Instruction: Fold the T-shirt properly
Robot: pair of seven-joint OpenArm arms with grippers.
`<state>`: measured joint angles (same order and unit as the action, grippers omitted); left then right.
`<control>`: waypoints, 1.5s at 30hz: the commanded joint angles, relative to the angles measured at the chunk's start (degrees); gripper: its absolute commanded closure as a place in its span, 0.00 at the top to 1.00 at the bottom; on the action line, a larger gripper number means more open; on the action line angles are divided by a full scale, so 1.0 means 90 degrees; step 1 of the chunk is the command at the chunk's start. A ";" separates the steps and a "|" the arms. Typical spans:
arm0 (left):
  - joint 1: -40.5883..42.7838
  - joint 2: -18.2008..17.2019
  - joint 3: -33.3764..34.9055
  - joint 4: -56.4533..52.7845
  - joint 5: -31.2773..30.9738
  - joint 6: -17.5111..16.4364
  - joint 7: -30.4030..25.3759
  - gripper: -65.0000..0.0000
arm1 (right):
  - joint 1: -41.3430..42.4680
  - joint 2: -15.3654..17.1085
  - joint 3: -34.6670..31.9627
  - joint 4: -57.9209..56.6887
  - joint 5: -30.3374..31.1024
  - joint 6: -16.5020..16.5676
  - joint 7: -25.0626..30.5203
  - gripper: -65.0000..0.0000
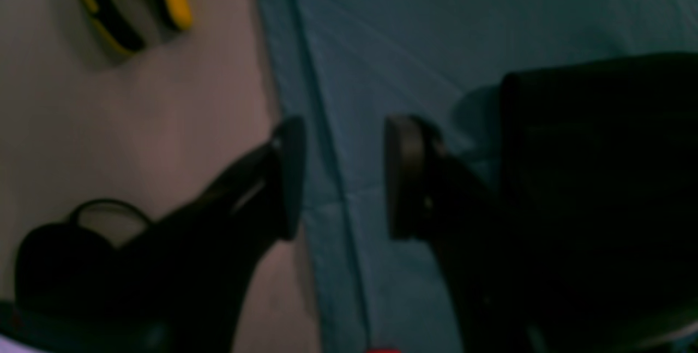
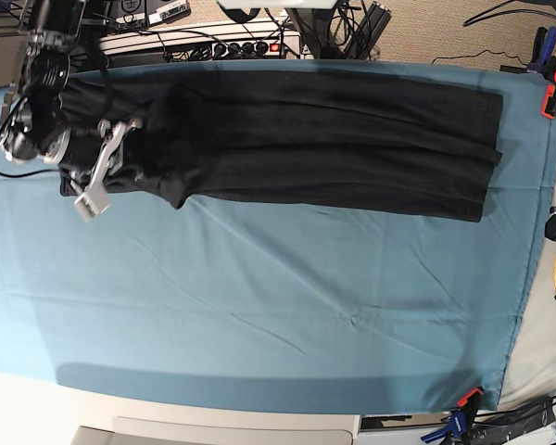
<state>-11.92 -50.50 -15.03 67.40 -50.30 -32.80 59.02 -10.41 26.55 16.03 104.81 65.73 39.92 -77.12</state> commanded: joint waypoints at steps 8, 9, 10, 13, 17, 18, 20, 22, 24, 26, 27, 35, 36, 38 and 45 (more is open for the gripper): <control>-0.0119 -0.0209 -0.0070 0.0078 -0.0073 0.0005 -0.0114 0.38 | -0.0588 0.0406 0.0058 0.0534 0.0073 0.0009 0.0112 0.00; -0.0119 -0.0209 -0.0070 0.0078 -0.0070 0.0007 -0.0114 0.38 | -0.0627 0.0447 0.0058 0.0534 0.0075 0.0009 0.0109 0.00; -0.0119 -0.0209 -0.0070 0.0078 -0.0073 0.0005 -0.0114 0.38 | -0.0665 0.0495 0.0058 0.0534 0.0075 0.0009 0.0112 0.00; -0.0119 -0.0209 -0.0070 0.0078 -0.0070 0.0010 -0.0114 0.38 | -0.0714 0.0546 0.0061 0.0534 0.0073 0.0009 0.0109 0.00; -0.0119 -0.0209 -0.0070 0.0078 -0.0070 0.0007 -0.0107 0.38 | -0.0712 0.0542 0.0058 0.0534 0.0073 0.0009 0.0112 0.00; -0.0119 -0.0209 -0.0070 0.0078 -0.0070 0.0007 -0.0090 0.38 | -0.0714 0.0542 0.0058 0.0534 0.0073 0.0009 0.0112 0.00; -0.0119 -0.0209 -0.0070 0.0078 -0.0070 0.0005 -0.0061 0.38 | -0.0714 0.0539 0.0058 0.0534 0.0073 0.0009 0.0114 0.00; -0.0119 -0.0209 -0.0070 0.0078 -0.0070 0.0007 -0.0041 0.38 | -0.0714 0.0542 0.0058 0.0534 0.0073 0.0009 0.0121 0.18; -0.0119 -0.0209 -0.0070 0.0078 -0.0051 0.0007 -0.0036 0.38 | -0.0753 0.0542 0.0058 0.0534 0.0075 0.0009 0.0187 0.39; -0.0119 -0.0209 -0.0070 0.0078 0.0073 0.0029 -0.0041 0.38 | -0.0838 0.0542 0.0058 0.0534 0.0148 0.0009 0.0243 0.43; -0.0119 -0.0211 -0.0070 0.0078 0.0078 0.0032 -0.0041 0.38 | -0.0894 0.0542 0.0058 0.0534 0.0325 0.0009 0.0233 0.43; -0.0119 -0.0206 -0.0070 0.0078 0.0073 0.0100 -0.0036 0.38 | -0.1263 0.0500 0.0063 0.1093 0.1919 0.0009 -0.0177 0.43; -0.0119 -0.0206 -0.0070 0.0078 0.0070 0.0100 -0.0029 0.38 | -0.1258 0.0491 0.0066 0.1251 0.1977 0.0009 -0.0177 0.43; -0.0117 -0.0206 -0.0070 0.0075 0.0066 0.0177 0.0061 0.38 | -0.1258 0.0488 0.0070 0.1642 0.1970 0.0009 -0.0170 0.43; -0.0100 -0.0177 -0.0070 -0.0415 -0.0585 0.0522 0.0670 0.38 | -0.1258 0.0061 0.0631 0.2856 0.0131 0.0009 0.0775 0.43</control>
<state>-11.77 -50.43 -15.03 62.92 -54.74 -28.05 65.78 -22.02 26.26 21.15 129.80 65.52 39.94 -71.42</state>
